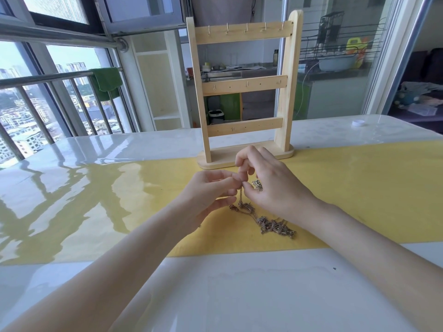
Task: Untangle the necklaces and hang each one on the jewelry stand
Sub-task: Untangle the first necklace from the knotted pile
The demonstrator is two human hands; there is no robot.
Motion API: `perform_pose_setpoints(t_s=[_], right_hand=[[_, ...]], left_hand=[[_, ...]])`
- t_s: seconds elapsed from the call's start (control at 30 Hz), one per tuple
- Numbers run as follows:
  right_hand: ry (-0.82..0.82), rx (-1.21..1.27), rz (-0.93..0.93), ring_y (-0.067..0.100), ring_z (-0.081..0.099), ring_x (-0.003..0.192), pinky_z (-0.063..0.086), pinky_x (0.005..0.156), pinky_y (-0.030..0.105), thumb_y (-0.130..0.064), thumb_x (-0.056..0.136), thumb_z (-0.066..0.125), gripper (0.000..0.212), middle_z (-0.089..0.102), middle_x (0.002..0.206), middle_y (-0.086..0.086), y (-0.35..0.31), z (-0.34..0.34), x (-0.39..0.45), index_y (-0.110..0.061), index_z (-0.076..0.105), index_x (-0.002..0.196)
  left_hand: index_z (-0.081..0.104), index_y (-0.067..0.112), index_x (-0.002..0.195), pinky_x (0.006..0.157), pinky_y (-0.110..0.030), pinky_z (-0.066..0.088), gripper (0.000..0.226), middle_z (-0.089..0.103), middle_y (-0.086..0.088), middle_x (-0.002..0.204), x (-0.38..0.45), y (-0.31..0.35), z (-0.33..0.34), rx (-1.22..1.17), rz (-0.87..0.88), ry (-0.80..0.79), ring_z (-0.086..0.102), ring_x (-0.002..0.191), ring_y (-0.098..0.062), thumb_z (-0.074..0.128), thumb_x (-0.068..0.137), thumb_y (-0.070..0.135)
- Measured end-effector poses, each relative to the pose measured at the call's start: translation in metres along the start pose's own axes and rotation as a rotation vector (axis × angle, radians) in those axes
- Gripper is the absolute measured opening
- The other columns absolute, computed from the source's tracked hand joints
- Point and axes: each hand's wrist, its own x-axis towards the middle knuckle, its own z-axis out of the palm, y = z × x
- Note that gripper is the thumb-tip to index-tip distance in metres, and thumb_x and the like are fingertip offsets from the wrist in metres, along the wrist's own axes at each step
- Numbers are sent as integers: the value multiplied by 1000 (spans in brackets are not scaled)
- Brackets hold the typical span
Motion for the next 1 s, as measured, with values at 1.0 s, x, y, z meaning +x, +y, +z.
perform_pose_setpoints(t_s=[1.0], right_hand=[[-103,158,20,5,41,71,36,66,13,2,76,58,37,46,78,-6,-5,-9,3,-24,37,93]], left_hand=[[67,8,83,62,-16,50,4,52,-1,70,0,2,-3,-69,-72,-114,49,65,-8,64,85,8]])
